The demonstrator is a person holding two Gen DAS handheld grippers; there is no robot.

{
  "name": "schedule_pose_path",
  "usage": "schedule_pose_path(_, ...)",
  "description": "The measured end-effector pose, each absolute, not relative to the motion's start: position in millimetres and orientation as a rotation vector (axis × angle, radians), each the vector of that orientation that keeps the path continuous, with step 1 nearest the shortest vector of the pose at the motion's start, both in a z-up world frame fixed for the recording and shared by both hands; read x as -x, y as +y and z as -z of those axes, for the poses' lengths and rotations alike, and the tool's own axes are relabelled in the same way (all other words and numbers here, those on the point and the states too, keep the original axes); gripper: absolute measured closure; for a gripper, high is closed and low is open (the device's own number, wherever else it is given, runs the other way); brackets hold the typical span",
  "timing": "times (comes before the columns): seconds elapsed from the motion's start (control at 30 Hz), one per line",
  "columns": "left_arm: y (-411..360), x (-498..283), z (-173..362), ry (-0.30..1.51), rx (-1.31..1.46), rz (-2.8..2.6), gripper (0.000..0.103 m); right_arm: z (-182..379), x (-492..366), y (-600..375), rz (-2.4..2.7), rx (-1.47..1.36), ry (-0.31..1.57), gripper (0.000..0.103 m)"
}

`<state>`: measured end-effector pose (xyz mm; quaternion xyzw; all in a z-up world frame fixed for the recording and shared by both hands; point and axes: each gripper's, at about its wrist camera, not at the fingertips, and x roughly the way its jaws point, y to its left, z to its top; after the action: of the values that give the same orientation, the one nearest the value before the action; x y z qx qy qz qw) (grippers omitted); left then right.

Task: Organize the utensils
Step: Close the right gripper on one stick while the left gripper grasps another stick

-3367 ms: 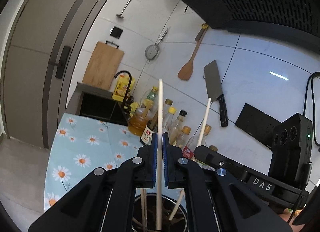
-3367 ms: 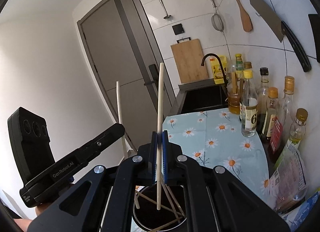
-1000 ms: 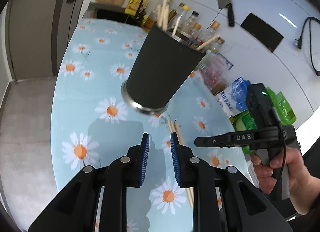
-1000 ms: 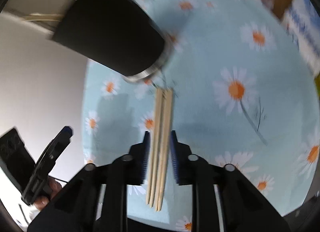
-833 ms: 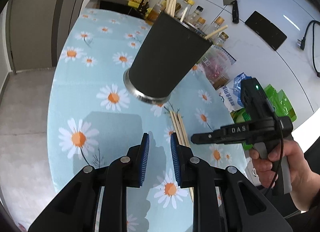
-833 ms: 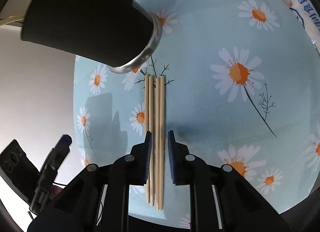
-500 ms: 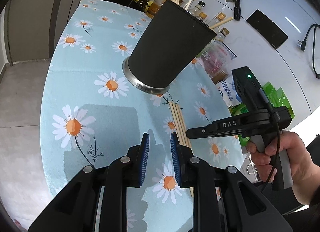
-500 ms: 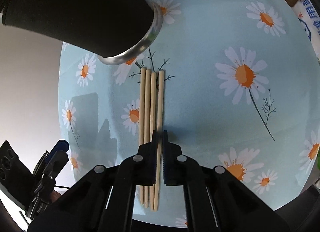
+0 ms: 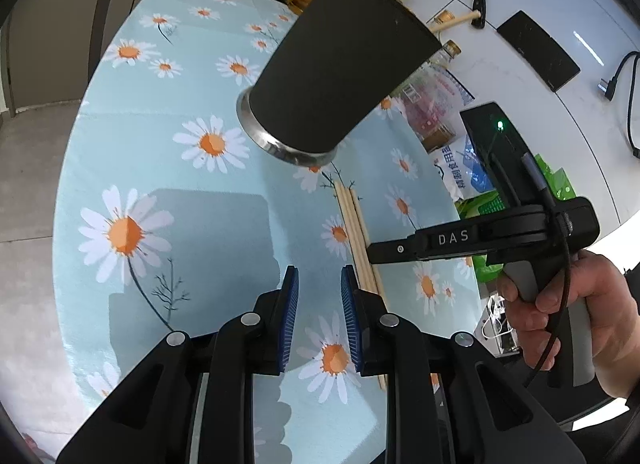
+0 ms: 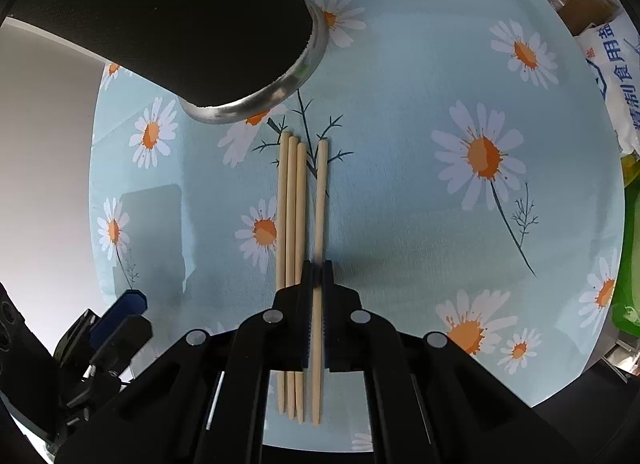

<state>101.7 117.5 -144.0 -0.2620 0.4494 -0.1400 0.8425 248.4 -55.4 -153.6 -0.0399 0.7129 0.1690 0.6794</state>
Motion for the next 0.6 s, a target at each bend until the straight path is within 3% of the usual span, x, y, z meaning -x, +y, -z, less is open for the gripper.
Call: schedule_pose_path(0.6, 73, -125, 140, 1.059, 0.416, 0.241, 0.082, 132, -265, -88, -0.522, -0.067, 1.559, 0.099)
